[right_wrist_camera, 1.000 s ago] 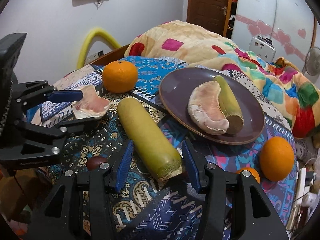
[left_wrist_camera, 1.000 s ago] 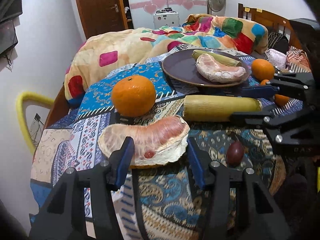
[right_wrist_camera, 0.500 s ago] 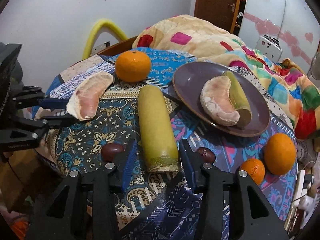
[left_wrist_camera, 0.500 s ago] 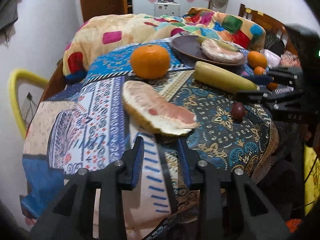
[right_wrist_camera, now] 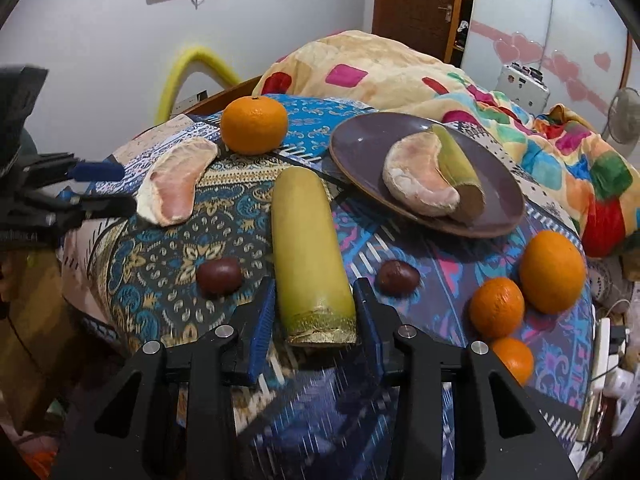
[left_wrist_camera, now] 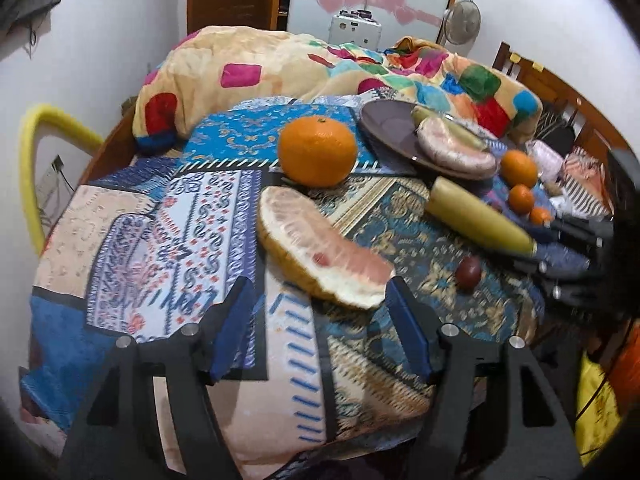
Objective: Organize fruits
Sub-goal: 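Grasp second pomelo segment with left tool while right tool grasps second yellow cylinder, then carry pomelo segment onto plate with left tool while right tool places cylinder beside first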
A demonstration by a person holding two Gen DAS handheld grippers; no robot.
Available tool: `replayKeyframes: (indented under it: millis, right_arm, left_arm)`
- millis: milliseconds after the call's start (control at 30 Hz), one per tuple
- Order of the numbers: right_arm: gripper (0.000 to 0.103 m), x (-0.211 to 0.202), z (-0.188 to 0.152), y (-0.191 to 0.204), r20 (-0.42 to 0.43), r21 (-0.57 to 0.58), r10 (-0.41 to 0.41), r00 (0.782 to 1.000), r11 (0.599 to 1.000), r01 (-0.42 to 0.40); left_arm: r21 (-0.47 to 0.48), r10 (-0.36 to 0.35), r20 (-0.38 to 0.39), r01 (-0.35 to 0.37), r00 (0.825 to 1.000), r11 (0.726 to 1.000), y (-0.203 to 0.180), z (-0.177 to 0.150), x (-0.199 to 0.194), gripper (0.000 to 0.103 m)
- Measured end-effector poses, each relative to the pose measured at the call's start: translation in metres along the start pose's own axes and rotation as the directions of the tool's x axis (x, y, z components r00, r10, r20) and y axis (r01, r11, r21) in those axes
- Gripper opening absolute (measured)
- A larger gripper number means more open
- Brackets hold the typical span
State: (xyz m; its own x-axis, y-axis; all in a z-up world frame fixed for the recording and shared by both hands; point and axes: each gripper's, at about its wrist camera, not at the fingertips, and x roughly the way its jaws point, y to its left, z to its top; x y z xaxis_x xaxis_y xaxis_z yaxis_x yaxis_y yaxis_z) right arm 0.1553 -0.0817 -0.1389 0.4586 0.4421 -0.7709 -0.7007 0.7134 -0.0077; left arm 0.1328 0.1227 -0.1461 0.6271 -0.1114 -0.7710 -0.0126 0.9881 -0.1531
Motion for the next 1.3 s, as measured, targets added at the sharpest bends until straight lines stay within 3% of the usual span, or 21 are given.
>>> replayKeyframes:
  millis: [233,367,600,767,833,967,1300]
  right_arm:
    - [0.036,-0.007,-0.003,-0.006,0.007,0.018,0.048,0.999,0.999,-0.048]
    - [0.036,-0.003,0.006,-0.003,0.017,0.003,0.058,0.998,0.998,-0.058]
    - [0.036,0.017,0.019,0.0,0.009,-0.013,0.075,0.997,0.997,-0.074]
    - [0.036,0.029,0.022,-0.001,-0.001,0.0,0.093,0.996,0.996,-0.093]
    - [0.036,0.029,0.023,-0.001,0.004,0.002,0.093,0.996,0.996,-0.093]
    - [0.035,0.027,0.021,-0.002,0.008,0.02,0.091,0.996,0.996,-0.091]
    - [0.035,-0.003,0.017,-0.009,0.057,0.057,0.066,0.996,0.996,-0.07]
  left_arm:
    - [0.001,0.041,-0.05,-0.041,0.998,0.999,-0.007,0.012,0.031,0.072]
    - [-0.036,0.032,-0.044,-0.034,0.999,0.999,-0.004,0.018,0.04,0.072]
    - [0.039,0.091,-0.033,-0.089,0.995,0.995,-0.014,0.023,0.052,0.072]
    - [0.022,0.085,-0.029,-0.084,0.996,0.996,-0.008,0.028,0.056,0.072]
    - [0.018,0.097,-0.018,-0.097,0.995,0.995,-0.006,0.03,0.059,0.069]
    - [0.019,0.123,0.007,-0.123,0.992,0.992,-0.003,0.032,0.058,0.051]
    - [0.041,0.099,0.008,-0.099,0.995,0.994,-0.011,0.017,0.039,0.049]
